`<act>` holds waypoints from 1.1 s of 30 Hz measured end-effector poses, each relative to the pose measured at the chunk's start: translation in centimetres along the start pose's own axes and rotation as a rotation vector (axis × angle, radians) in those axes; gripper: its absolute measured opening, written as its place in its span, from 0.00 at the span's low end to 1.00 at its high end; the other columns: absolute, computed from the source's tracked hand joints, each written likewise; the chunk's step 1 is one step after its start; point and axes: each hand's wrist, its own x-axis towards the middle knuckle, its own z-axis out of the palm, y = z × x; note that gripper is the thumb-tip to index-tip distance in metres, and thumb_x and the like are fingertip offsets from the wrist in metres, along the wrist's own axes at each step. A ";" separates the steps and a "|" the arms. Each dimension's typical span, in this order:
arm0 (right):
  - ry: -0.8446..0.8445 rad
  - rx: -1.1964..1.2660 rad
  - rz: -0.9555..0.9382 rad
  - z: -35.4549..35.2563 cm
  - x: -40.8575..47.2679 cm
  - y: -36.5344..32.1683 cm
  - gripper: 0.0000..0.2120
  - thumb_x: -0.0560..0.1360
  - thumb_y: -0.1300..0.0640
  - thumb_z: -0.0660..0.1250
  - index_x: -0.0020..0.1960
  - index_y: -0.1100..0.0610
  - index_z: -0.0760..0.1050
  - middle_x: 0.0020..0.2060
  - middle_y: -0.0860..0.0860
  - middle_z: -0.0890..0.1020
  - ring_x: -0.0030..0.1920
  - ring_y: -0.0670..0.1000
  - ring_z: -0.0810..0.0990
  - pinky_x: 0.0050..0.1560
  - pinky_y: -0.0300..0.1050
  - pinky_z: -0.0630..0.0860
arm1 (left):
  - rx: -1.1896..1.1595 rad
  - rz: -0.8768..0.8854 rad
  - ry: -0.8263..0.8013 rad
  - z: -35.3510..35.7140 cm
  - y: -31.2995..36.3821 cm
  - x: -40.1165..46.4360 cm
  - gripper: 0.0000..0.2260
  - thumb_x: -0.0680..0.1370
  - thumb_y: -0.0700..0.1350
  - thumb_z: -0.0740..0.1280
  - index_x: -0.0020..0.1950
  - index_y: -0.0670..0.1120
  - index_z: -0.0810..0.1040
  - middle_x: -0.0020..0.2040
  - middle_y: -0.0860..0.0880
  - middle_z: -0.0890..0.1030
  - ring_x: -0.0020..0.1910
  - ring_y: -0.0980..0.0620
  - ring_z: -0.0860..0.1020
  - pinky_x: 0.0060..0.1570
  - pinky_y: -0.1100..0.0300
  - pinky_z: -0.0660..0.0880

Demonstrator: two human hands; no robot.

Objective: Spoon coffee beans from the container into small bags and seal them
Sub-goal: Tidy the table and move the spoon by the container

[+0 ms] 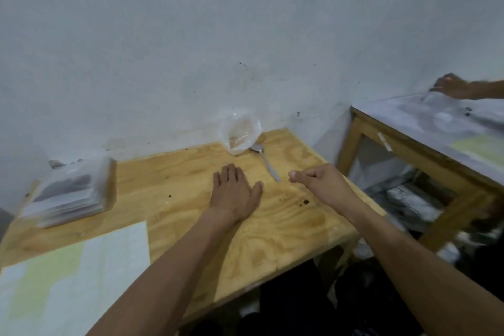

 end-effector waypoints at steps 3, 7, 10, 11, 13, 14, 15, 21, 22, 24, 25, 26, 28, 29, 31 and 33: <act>-0.043 -0.096 -0.021 -1.7 -1.6 2.1 0.16 0.76 0.48 0.74 0.35 0.57 0.86 0.28 0.38 0.81 0.32 0.36 0.81 0.41 0.36 0.77 | 0.030 0.013 0.023 0.4 -0.2 0.2 0.36 0.84 0.64 0.47 0.81 0.37 0.56 0.83 0.38 0.54 0.82 0.40 0.51 0.79 0.42 0.47; -0.072 -0.203 -0.068 -1.9 -2.8 2.7 0.07 0.73 0.50 0.78 0.49 0.49 0.89 0.45 0.35 0.85 0.45 0.26 0.79 0.45 0.21 0.71 | 0.041 0.019 0.039 0.3 -0.2 0.1 0.36 0.84 0.63 0.47 0.81 0.37 0.56 0.82 0.38 0.55 0.81 0.40 0.52 0.79 0.42 0.48; -0.047 -0.263 -0.108 -1.5 -2.7 2.7 0.05 0.72 0.52 0.79 0.48 0.49 0.89 0.43 0.36 0.86 0.43 0.26 0.78 0.43 0.22 0.70 | 0.049 0.017 0.061 0.4 -0.4 0.2 0.36 0.84 0.64 0.47 0.81 0.38 0.57 0.82 0.39 0.56 0.81 0.41 0.53 0.79 0.42 0.49; -0.033 -0.250 -0.104 -1.4 -2.8 2.4 0.04 0.72 0.51 0.78 0.46 0.49 0.89 0.41 0.37 0.86 0.43 0.27 0.79 0.43 0.24 0.70 | 0.041 0.016 0.063 0.3 -0.4 0.1 0.36 0.84 0.64 0.48 0.81 0.38 0.58 0.82 0.39 0.57 0.81 0.41 0.53 0.79 0.43 0.49; -0.014 -0.129 -0.057 -1.4 -2.8 1.9 0.04 0.73 0.50 0.77 0.40 0.48 0.88 0.35 0.39 0.86 0.38 0.31 0.81 0.40 0.28 0.70 | 0.019 0.009 0.079 0.0 -0.3 0.1 0.35 0.83 0.64 0.51 0.80 0.38 0.59 0.81 0.40 0.60 0.80 0.41 0.57 0.78 0.45 0.53; -0.011 0.008 0.012 -1.5 -2.4 2.0 0.09 0.74 0.50 0.76 0.36 0.50 0.87 0.29 0.39 0.83 0.32 0.35 0.80 0.35 0.30 0.70 | -0.001 0.003 0.104 -0.3 -0.1 0.1 0.35 0.83 0.64 0.54 0.80 0.39 0.59 0.79 0.40 0.63 0.78 0.41 0.61 0.77 0.46 0.57; -0.005 0.175 0.132 -1.5 -2.1 1.6 0.12 0.75 0.50 0.75 0.36 0.54 0.85 0.25 0.41 0.78 0.26 0.39 0.76 0.29 0.31 0.67 | -0.028 -0.013 0.139 -0.7 0.0 0.3 0.36 0.82 0.63 0.57 0.81 0.39 0.56 0.78 0.40 0.65 0.76 0.41 0.64 0.74 0.46 0.61; -0.159 0.709 0.558 -1.4 1.8 0.2 0.08 0.80 0.60 0.59 0.44 0.62 0.73 0.30 0.55 0.74 0.26 0.49 0.69 0.22 0.39 0.66 | -0.001 -0.039 0.330 -3.6 -0.8 5.9 0.47 0.81 0.56 0.68 0.83 0.44 0.36 0.82 0.34 0.40 0.74 0.32 0.64 0.60 0.44 0.77; -0.184 0.727 0.563 -1.3 2.3 0.1 0.08 0.80 0.61 0.59 0.44 0.62 0.73 0.31 0.56 0.75 0.28 0.50 0.71 0.23 0.40 0.69 | -0.008 -0.034 0.318 -3.8 -1.0 6.9 0.47 0.80 0.54 0.69 0.83 0.45 0.36 0.82 0.34 0.38 0.74 0.33 0.65 0.58 0.45 0.78; -0.230 0.714 0.526 -1.1 3.0 0.0 0.07 0.80 0.62 0.62 0.43 0.62 0.74 0.32 0.56 0.76 0.29 0.50 0.73 0.26 0.40 0.73 | -0.071 -0.036 0.283 -3.8 -1.4 8.3 0.44 0.81 0.50 0.69 0.84 0.46 0.39 0.82 0.35 0.42 0.72 0.34 0.67 0.54 0.47 0.76; -0.245 0.686 0.506 -1.1 3.3 0.1 0.07 0.80 0.63 0.64 0.43 0.62 0.75 0.31 0.56 0.76 0.30 0.49 0.73 0.27 0.40 0.74 | -0.117 -0.032 0.280 -3.7 -1.6 8.6 0.42 0.81 0.49 0.69 0.84 0.46 0.42 0.82 0.36 0.46 0.71 0.35 0.69 0.54 0.47 0.76; -0.261 0.640 0.487 -1.1 3.7 0.4 0.08 0.80 0.63 0.66 0.42 0.62 0.76 0.31 0.55 0.76 0.30 0.49 0.73 0.29 0.39 0.75 | -0.168 -0.027 0.289 -3.7 -1.9 8.6 0.40 0.82 0.49 0.68 0.84 0.46 0.45 0.82 0.38 0.51 0.71 0.36 0.71 0.55 0.47 0.76; -0.296 0.512 0.448 -1.1 4.3 0.8 0.08 0.79 0.63 0.69 0.41 0.62 0.78 0.31 0.55 0.77 0.30 0.48 0.75 0.32 0.39 0.76 | -0.276 -0.038 0.342 -4.5 -2.4 8.1 0.39 0.81 0.52 0.69 0.84 0.46 0.49 0.81 0.40 0.56 0.70 0.37 0.73 0.58 0.48 0.76; -0.304 0.448 0.432 -1.1 4.6 0.7 0.08 0.79 0.63 0.69 0.41 0.62 0.80 0.32 0.54 0.78 0.30 0.47 0.76 0.32 0.39 0.76 | -0.340 -0.055 0.381 -5.3 -2.8 7.6 0.39 0.81 0.53 0.69 0.84 0.45 0.50 0.80 0.40 0.57 0.70 0.37 0.73 0.60 0.48 0.75; -0.293 0.373 0.403 -1.0 5.1 0.5 0.06 0.78 0.64 0.70 0.42 0.62 0.81 0.32 0.54 0.78 0.29 0.47 0.76 0.31 0.38 0.75 | -0.450 -0.084 0.460 -7.5 -3.6 6.4 0.41 0.80 0.54 0.71 0.84 0.44 0.50 0.80 0.40 0.59 0.73 0.38 0.70 0.65 0.48 0.72; -0.300 0.346 0.384 -0.7 5.4 -0.1 0.08 0.78 0.65 0.69 0.40 0.61 0.81 0.32 0.54 0.78 0.28 0.46 0.76 0.27 0.36 0.73 | -0.478 -0.089 0.500 -9.9 -4.8 4.9 0.43 0.79 0.54 0.72 0.84 0.44 0.50 0.81 0.40 0.59 0.76 0.39 0.65 0.69 0.47 0.68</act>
